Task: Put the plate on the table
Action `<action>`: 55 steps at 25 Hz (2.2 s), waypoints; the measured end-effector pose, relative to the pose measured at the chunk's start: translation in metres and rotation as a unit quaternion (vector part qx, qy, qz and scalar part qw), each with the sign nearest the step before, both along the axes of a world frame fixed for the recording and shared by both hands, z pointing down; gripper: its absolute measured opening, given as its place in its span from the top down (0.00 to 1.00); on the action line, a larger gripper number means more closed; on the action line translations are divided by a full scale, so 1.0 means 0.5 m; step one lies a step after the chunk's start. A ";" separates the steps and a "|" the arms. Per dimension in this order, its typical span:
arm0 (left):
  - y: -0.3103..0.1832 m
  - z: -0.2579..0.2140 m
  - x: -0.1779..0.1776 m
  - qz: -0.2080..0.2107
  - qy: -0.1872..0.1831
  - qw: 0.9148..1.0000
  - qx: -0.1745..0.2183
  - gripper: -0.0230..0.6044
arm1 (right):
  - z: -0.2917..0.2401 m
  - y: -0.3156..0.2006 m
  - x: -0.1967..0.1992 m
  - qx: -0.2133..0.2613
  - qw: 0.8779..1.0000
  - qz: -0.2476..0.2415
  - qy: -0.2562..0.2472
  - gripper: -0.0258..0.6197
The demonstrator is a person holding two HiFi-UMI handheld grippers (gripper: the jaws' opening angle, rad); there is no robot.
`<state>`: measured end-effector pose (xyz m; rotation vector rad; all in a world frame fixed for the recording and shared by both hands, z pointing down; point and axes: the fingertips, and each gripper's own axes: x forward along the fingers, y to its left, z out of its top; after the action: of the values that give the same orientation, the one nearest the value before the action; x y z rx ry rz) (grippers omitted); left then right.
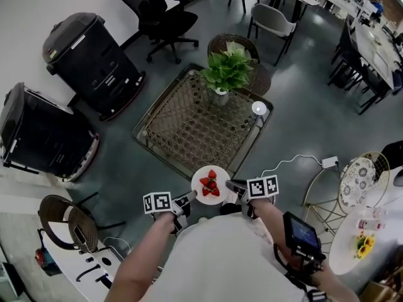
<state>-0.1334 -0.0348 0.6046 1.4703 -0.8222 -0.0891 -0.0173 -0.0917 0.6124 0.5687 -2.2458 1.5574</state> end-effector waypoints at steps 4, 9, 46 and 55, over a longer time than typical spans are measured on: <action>-0.061 0.006 0.011 -0.007 -0.007 1.000 -0.009 0.94 | 0.009 -0.063 0.009 -0.005 1.000 -0.009 -0.004 0.91; -0.125 0.013 0.029 -0.012 -0.020 1.000 -0.018 0.94 | 0.017 -0.129 0.026 -0.014 1.000 -0.015 -0.011 0.91; -0.252 0.165 -0.002 0.031 -0.026 0.996 -0.075 0.94 | 0.174 -0.229 0.006 -0.088 0.995 0.005 0.044 0.91; -0.298 0.220 -0.017 0.051 -0.033 0.995 -0.084 0.94 | 0.233 -0.266 -0.006 -0.099 0.993 0.015 0.056 0.91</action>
<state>-0.1417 -0.1839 0.7147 1.3582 -0.7872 0.1046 -0.0200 -0.2246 0.7289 0.6176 -1.9811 1.6941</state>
